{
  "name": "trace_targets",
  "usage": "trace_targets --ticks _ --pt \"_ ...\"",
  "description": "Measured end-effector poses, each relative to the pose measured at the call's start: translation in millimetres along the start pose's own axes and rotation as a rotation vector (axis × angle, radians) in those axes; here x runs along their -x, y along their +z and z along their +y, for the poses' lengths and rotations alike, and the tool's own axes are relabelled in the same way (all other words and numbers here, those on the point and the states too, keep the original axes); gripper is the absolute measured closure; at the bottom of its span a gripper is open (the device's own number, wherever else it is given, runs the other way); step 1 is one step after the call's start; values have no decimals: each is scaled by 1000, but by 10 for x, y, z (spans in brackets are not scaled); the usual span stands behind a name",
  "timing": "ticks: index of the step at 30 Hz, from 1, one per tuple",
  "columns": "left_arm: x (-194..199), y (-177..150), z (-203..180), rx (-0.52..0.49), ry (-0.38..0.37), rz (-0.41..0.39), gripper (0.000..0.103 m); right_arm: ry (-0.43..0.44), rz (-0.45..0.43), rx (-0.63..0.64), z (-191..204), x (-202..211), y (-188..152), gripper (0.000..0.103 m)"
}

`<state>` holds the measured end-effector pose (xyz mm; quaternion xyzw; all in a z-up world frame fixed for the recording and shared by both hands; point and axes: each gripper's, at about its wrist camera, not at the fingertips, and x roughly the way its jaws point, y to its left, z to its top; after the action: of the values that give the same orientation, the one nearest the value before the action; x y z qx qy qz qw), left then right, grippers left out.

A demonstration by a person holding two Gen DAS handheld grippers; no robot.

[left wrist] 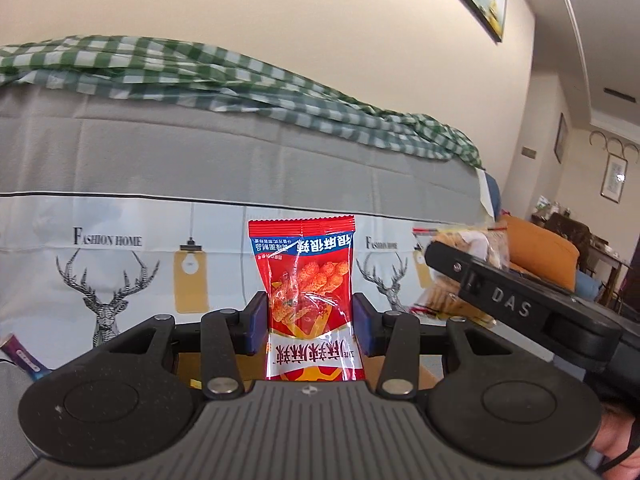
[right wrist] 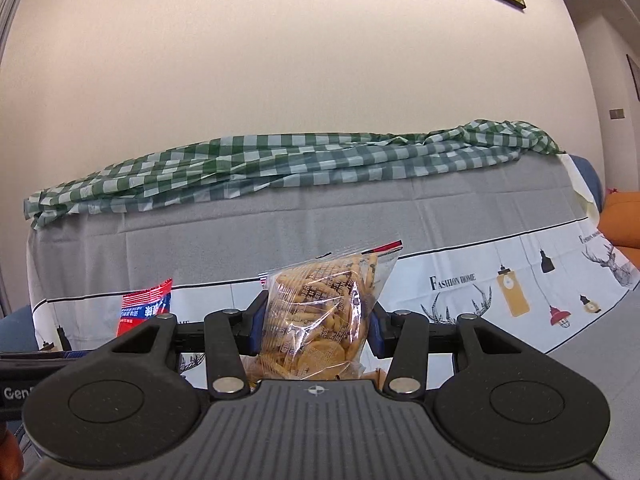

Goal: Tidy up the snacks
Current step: 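Open both tools to drop the cookie bag and chip bag into the box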

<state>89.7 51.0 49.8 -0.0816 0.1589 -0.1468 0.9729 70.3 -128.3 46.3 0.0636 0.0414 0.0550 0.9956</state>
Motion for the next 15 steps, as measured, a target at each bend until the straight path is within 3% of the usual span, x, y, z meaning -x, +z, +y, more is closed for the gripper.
trace_targets --ticks 4,7,15 --pt "-65 -36 -28 -7 -56 44 52 -12 -19 12 14 20 16 50" --pt "-100 -76 -58 -27 -72 73 38 -30 -33 18 29 43 16 37" --pt "-121 -89 -18 -32 -38 84 33 -33 -34 21 44 36 -3 35"
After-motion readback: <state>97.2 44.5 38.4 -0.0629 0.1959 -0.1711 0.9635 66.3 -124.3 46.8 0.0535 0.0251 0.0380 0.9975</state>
